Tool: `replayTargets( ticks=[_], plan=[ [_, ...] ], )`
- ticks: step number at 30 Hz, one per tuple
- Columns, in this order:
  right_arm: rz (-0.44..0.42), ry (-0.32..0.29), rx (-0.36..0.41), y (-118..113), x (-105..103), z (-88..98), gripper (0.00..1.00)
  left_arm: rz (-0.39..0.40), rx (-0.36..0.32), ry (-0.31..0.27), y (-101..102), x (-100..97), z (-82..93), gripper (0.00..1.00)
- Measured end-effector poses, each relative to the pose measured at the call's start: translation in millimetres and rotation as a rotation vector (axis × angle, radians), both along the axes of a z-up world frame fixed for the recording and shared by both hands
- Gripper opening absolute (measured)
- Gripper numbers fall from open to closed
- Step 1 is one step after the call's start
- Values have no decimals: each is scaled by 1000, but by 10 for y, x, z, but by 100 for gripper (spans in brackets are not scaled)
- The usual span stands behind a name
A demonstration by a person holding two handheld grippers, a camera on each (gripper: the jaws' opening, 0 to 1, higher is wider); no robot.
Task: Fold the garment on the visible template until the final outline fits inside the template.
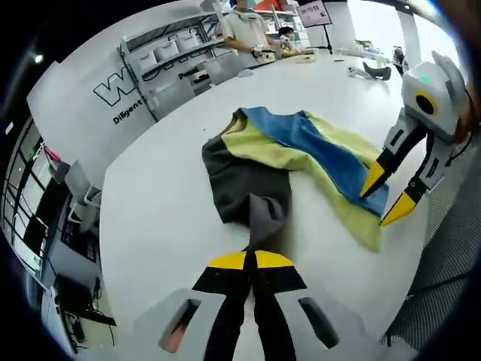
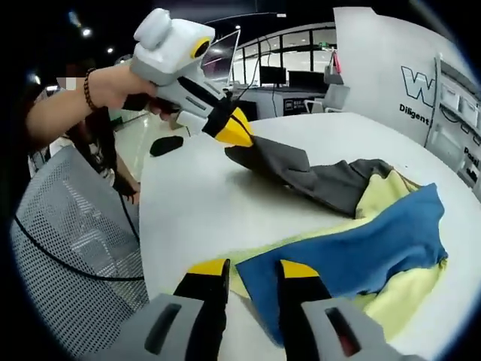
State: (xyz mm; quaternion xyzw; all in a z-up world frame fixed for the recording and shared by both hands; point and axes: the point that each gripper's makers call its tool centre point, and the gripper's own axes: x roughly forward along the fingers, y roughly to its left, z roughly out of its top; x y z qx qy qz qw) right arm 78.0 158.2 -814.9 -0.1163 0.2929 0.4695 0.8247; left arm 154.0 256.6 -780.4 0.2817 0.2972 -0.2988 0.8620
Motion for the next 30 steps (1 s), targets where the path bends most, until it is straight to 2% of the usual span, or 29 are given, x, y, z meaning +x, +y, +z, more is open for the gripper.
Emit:
replayTargets(
  ticks=[4,5,13,15,17,24,30],
  plan=[
    [26,-2,-38,49,-26,-89,18,68,-9,16,190,-44,35,1],
    [62,-15,-103,38,-57,-192,17,94,20,18,320,-59,38,1],
    [55,2,-128,8,-30,-233,5,138,27,52,455,-143,-61,1],
    [51,15,-113,23,-40,-230,1,150,23,60,481,-159,-88,1],
    [49,16,-115,17,-40,-222,0,160,22,68,502,-175,-112,1],
    [18,40,-75,-37,-18,-128,0,176,30,88,540,-212,-205,1],
    [7,66,-59,-80,-52,-138,0,173,30,94,509,-224,-221,1]
  ],
)
